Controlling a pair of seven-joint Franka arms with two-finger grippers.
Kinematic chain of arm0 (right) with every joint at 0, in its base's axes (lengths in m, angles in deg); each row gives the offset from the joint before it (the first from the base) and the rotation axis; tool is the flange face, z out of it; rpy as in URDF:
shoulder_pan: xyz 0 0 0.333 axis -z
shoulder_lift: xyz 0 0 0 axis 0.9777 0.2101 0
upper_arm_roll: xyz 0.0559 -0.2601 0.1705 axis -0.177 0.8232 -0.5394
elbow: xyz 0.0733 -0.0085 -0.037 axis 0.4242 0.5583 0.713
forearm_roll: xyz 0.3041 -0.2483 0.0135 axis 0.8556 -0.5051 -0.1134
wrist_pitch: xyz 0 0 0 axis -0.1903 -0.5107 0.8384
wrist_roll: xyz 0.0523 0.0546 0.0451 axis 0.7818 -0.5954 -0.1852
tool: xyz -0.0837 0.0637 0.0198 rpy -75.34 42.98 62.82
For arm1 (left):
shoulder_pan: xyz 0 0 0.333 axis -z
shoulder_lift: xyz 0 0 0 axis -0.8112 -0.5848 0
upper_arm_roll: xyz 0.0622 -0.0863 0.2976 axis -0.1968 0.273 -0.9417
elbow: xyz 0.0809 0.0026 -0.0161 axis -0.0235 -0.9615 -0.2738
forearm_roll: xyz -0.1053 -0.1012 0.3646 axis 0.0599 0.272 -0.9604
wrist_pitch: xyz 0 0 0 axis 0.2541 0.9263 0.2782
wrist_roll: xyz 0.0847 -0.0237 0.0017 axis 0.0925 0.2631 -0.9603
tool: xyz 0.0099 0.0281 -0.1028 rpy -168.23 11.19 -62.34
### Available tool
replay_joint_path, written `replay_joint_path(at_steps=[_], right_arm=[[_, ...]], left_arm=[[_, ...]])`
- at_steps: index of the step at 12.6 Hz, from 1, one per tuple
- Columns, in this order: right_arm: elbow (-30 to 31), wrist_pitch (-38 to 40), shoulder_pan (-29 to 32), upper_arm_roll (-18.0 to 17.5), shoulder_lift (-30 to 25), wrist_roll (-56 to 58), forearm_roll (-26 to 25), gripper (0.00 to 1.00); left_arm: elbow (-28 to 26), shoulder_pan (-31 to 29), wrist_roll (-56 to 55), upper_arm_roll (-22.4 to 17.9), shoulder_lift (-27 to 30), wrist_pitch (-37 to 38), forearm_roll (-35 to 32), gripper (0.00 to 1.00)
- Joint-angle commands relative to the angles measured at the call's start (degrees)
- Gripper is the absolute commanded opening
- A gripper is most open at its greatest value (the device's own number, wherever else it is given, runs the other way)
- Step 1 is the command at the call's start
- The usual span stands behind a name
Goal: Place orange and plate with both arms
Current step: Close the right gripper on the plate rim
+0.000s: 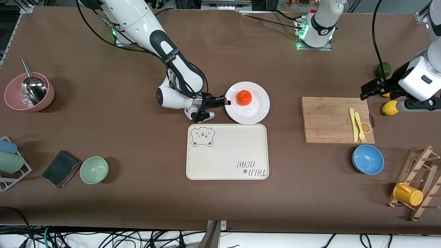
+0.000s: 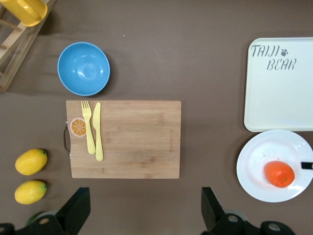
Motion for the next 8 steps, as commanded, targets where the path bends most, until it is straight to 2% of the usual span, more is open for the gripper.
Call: replay_joint_path(at_steps=[1, 4, 6, 8], right_arm=[[-0.4, -0.5, 0.7, 0.4, 0.3, 2.3, 0.4, 0.00], [-0.3, 4.0, 2.4, 2.0, -2.7, 1.7, 0.4, 0.00], [-0.8, 13.2, 6.0, 4.6, -3.0, 2.2, 1.1, 0.00], [-3.6, 21.8, 11.8, 5.3, -2.6, 3.6, 0.2, 0.00]], left_arm=[[-1.0, 0.6, 3.5, -1.3, 1.3, 0.1, 1.4, 1.00], [-0.6, 0.3, 3.5, -1.3, 1.1, 1.3, 1.4, 1.00], [0.6, 0.1, 3.5, -1.2, 0.6, 3.0, 1.4, 1.00], [0.7, 0.2, 3.5, -1.1, 0.3, 3.0, 1.4, 1.00]])
